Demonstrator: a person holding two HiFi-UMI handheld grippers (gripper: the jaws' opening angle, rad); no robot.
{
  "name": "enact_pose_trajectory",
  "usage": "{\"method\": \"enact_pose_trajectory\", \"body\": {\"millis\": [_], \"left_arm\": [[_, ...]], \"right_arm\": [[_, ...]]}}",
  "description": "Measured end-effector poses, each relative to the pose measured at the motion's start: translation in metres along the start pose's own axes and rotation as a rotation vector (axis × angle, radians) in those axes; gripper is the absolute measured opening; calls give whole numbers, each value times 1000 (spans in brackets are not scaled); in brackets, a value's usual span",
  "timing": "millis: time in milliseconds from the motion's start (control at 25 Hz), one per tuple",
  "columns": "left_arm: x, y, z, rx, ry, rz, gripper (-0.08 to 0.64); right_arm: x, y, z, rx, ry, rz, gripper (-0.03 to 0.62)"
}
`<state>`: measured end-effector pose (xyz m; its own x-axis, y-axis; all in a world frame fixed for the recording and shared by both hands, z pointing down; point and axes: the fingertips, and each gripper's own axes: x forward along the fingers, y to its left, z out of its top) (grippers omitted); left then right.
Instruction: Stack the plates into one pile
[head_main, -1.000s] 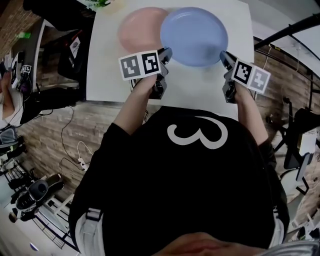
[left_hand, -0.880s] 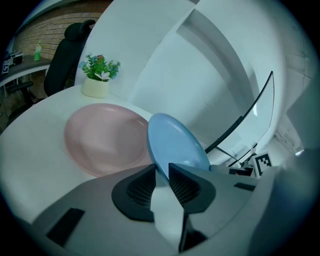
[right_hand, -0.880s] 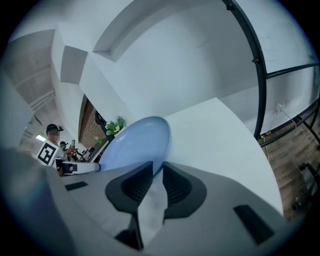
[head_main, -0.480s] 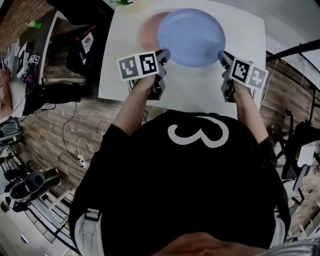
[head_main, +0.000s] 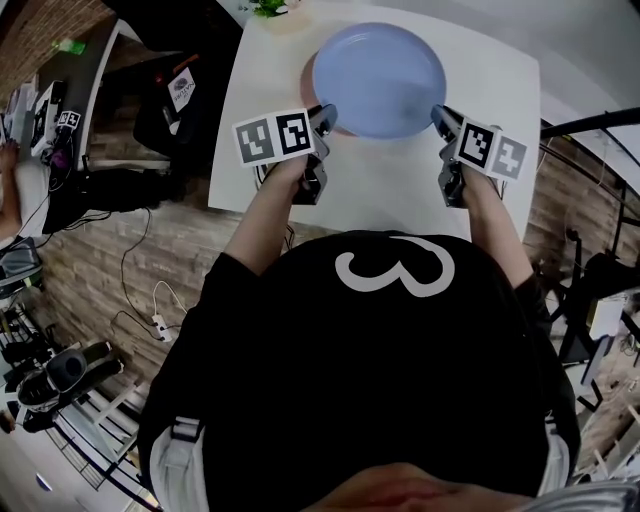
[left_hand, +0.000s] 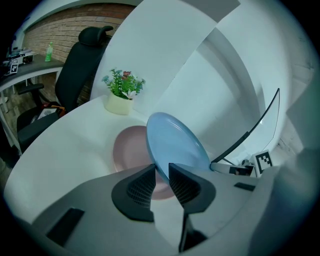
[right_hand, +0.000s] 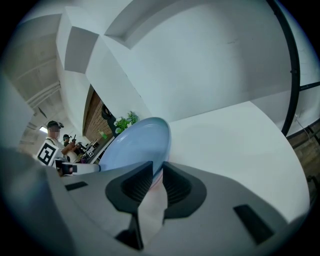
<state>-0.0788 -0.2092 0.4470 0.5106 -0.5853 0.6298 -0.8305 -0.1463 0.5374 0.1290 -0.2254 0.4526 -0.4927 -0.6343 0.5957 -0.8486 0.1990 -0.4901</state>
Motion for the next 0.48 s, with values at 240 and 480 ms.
{"method": "enact_pose_trajectory", "body": {"millis": [240,480], "left_arm": [[1,21,3,-18,6,0,89],[4,42,2,-36,19,6,89]], "right_arm": [[16,11,-2,-7,13,-9,77],[34,18,-6,-10,31,-20,77]]}}
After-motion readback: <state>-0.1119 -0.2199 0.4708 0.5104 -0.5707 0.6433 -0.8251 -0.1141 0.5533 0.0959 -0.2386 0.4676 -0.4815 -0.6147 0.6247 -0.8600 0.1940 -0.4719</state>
